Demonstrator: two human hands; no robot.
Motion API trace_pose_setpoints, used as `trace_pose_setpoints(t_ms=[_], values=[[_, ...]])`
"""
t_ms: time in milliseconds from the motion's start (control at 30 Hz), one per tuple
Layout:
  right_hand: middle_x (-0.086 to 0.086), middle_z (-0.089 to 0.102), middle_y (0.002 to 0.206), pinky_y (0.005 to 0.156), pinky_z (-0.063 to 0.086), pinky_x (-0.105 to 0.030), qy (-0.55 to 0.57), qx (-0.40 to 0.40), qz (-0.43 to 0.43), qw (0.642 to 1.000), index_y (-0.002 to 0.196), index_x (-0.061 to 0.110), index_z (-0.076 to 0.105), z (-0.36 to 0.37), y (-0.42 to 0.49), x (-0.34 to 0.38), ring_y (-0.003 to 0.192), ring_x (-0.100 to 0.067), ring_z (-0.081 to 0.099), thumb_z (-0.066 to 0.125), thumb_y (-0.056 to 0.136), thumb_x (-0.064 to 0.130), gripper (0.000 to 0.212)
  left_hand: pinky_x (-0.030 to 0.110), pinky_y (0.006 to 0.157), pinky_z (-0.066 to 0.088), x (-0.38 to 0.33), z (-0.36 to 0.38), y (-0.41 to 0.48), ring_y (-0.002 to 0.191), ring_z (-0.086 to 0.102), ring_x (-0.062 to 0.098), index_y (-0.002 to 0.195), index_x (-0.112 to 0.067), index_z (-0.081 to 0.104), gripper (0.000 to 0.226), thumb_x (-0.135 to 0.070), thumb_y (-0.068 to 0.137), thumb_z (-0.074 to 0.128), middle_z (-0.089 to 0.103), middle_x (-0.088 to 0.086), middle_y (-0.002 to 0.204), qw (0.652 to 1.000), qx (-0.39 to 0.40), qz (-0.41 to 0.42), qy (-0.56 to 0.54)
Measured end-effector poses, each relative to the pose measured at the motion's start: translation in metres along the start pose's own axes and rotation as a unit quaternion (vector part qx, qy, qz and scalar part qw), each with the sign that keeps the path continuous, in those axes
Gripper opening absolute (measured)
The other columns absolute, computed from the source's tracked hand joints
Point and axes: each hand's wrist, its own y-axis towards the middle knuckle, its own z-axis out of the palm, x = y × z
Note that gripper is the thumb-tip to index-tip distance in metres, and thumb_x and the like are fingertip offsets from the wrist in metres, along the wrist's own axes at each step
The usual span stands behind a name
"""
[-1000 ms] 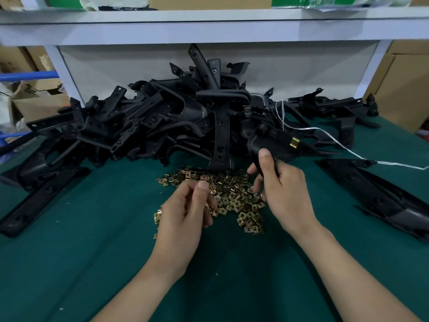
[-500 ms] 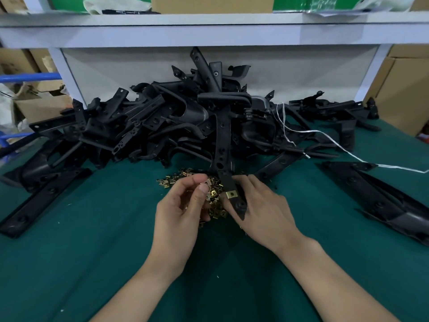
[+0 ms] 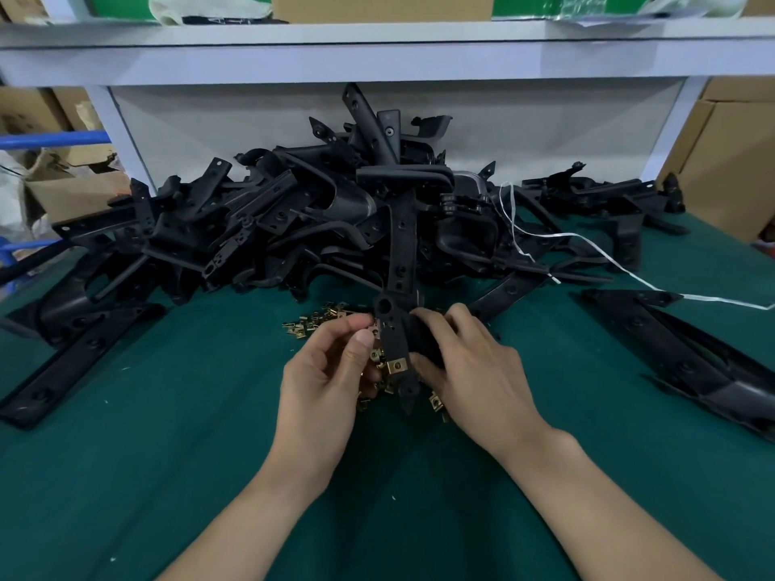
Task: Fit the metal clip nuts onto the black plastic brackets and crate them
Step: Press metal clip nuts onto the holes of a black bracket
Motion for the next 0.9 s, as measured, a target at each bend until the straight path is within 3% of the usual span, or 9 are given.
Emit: trace_pose_setpoints(t_ms=[167, 367, 633, 767, 900], values=[[0.004, 0.048, 0.103, 0.049, 0.026, -0.024, 0.004, 0.001, 0.009, 1.0, 0.137, 0.025, 0.051, -0.0012, 0.0, 0.0006, 0.085, -0.015, 0.06, 0.041, 0.093, 0.053, 0.053, 0.016, 0.059, 0.051, -0.0006, -0.0012, 0.0006, 0.065, 0.062, 0.009, 0.096, -0.032, 0.073, 0.013, -0.025, 0.098, 0.062, 0.068, -0.004, 0.072, 1.0, -0.006, 0.0, -0.014], [0.006, 0.048, 0.102, 0.049, 0.025, -0.023, 0.01, 0.011, 0.01, 1.0, 0.137, 0.026, 0.052, -0.0028, 0.0001, 0.0014, 0.082, -0.014, 0.061, 0.044, 0.091, 0.054, 0.054, 0.017, 0.06, 0.051, -0.0027, 0.0001, 0.0003, 0.065, 0.061, 0.009, 0.099, -0.025, 0.072, 0.017, -0.035, 0.087, 0.064, 0.067, -0.004, 0.074, 1.0, -0.004, -0.004, -0.023], [0.006, 0.049, 0.1, 0.047, 0.016, -0.015, 0.013, -0.003, 0.017, 1.0, 0.134, 0.028, 0.055, -0.0044, -0.0005, 0.0028, 0.072, -0.012, 0.059, 0.049, 0.088, 0.054, 0.053, 0.016, 0.058, 0.05, -0.0025, -0.0002, 0.0011, 0.064, 0.06, 0.007, 0.096, -0.026, 0.074, 0.008, -0.025, 0.09, 0.069, 0.069, -0.004, 0.073, 0.999, -0.008, -0.023, -0.036], [0.006, 0.05, 0.099, 0.046, 0.025, -0.022, 0.014, -0.015, 0.02, 1.0, 0.133, 0.029, 0.056, -0.0049, -0.0002, 0.0039, 0.068, -0.013, 0.058, 0.051, 0.088, 0.053, 0.051, 0.016, 0.057, 0.05, -0.0044, -0.0001, 0.0018, 0.063, 0.061, 0.007, 0.1, -0.026, 0.075, 0.018, -0.034, 0.085, 0.07, 0.07, -0.005, 0.073, 0.998, -0.01, -0.042, -0.035], [0.006, 0.05, 0.097, 0.045, 0.013, -0.013, -0.001, -0.02, 0.024, 1.0, 0.13, 0.029, 0.057, -0.0049, -0.0001, 0.0054, 0.062, -0.011, 0.056, 0.061, 0.086, 0.051, 0.05, 0.014, 0.056, 0.048, -0.005, 0.0013, -0.0029, 0.062, 0.061, 0.005, 0.101, -0.029, 0.075, 0.022, -0.043, 0.089, 0.063, 0.069, -0.008, 0.07, 0.999, 0.006, -0.029, 0.021]])
